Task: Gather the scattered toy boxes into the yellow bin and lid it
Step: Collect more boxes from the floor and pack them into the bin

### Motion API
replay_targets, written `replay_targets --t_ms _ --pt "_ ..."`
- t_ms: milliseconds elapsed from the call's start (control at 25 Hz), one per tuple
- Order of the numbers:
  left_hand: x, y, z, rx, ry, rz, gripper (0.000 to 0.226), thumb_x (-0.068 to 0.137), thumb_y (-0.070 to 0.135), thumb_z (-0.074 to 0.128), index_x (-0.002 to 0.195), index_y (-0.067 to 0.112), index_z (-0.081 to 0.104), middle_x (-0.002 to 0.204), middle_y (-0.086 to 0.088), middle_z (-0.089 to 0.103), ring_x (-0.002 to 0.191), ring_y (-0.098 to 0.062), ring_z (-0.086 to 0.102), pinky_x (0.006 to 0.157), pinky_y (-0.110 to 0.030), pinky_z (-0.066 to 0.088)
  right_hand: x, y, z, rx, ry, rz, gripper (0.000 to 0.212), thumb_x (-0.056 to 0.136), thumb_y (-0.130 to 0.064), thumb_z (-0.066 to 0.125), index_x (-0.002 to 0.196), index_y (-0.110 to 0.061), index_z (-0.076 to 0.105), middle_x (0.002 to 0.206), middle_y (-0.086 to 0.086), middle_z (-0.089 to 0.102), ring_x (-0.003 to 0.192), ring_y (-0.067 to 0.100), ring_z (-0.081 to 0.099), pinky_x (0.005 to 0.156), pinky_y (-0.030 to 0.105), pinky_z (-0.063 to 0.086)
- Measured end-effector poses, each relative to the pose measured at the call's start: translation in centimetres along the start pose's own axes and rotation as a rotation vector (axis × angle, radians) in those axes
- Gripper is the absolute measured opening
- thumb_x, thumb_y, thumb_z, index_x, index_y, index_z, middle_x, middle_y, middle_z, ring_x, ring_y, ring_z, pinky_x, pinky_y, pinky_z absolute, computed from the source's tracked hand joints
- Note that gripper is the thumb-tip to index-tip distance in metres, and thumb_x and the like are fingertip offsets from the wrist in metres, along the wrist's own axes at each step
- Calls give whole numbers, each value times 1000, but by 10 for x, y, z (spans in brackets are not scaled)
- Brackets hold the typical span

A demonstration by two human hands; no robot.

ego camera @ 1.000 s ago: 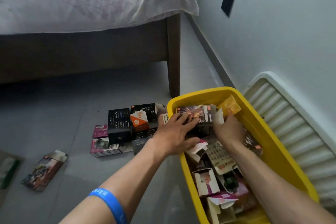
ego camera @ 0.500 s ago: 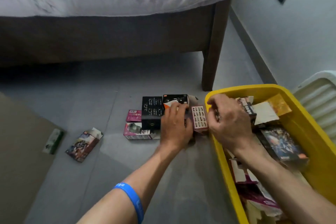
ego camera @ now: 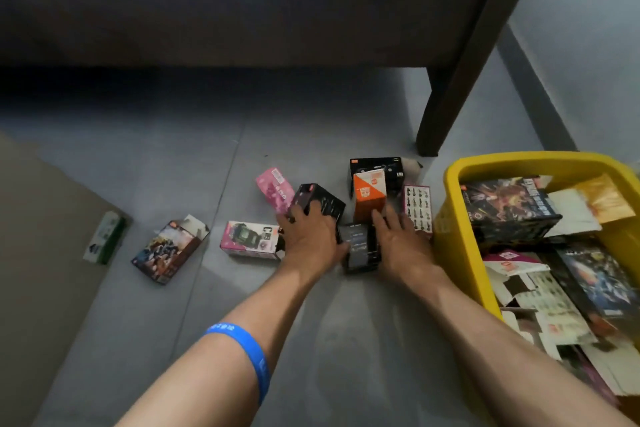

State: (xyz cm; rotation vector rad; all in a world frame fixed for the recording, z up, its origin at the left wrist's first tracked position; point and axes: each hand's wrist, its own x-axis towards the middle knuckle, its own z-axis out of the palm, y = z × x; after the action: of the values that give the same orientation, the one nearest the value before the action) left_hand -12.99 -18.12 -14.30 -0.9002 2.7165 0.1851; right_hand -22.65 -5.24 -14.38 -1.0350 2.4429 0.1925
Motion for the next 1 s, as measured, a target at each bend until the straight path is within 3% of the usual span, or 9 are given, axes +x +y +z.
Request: replay_targets --t_ms 80,200,280,440,640,760,840,920,1000 --pt "-4 -3 10 -13 70 -68 62 83 46 68 135 20 45 145 -13 32 128 -40 34 105 -61 28 6 2 11 -26 -20 -9 94 91 -23 63 159 -20 -2 166 7 6 147 35 21 115 52 26" --pt "-7 -14 18 -136 161 -73 63 82 23 74 130 20 33 141 -12 30 115 -34 42 84 -47 44 -3 -7 34 -80 -48 -46 91 85 -35 70 155 -18 15 152 12 30 136 34 36 109 49 34" --pt "-11 -20 26 -233 180 -81 71 77 26 78 130 23 30 138 -10 27 111 -33 44 71 -39 40 -16 -16 45 -73 -105 -86 86 82 -44 70 149 -18 23 143 12 38 128 34 42 104 47 37" --pt "-12 -16 37 -273 118 -189 81 74 36 79 132 27 22 135 -15 32 110 -35 47 70 -38 39 -56 -18 30 156 -189 -126 91 74 -45 76 147 -31 24 141 6 36 118 37 54 96 43 49" --pt "-15 -11 10 -626 302 -234 79 66 42 80 130 25 35 129 -15 42 110 -37 48 72 -38 37 -131 1 -16 558 64 -195 102 64 -38 81 146 -42 19 138 0 32 112 31 59 92 43 53" --pt "-28 4 -33 -826 386 -37 77 60 57 76 124 27 46 124 -8 48 106 -25 50 81 -38 43 -175 23 -36 786 274 -185 110 62 -38 83 146 -59 14 130 -11 36 114 9 50 90 20 45" --pt "-38 30 -69 -881 419 88 75 59 53 79 123 31 47 123 -1 45 106 -19 50 83 -36 47 -203 54 -50 965 470 -113 112 58 -47 87 143 -66 17 129 -21 40 114 -7 46 87 12 37" --pt "-48 63 -99 -938 452 203 71 63 37 82 124 34 45 122 1 42 106 -18 50 85 -38 52 -225 100 -57 1113 682 26 112 52 -56 89 141 -68 21 136 -20 47 121 2 49 92 26 45" --pt "-58 97 -115 -940 435 340 69 67 27 81 125 34 44 125 0 41 108 -19 50 85 -39 53 -230 149 -58 1081 823 228 108 52 -62 87 140 -62 25 135 -9 54 119 18 57 91 41 53"
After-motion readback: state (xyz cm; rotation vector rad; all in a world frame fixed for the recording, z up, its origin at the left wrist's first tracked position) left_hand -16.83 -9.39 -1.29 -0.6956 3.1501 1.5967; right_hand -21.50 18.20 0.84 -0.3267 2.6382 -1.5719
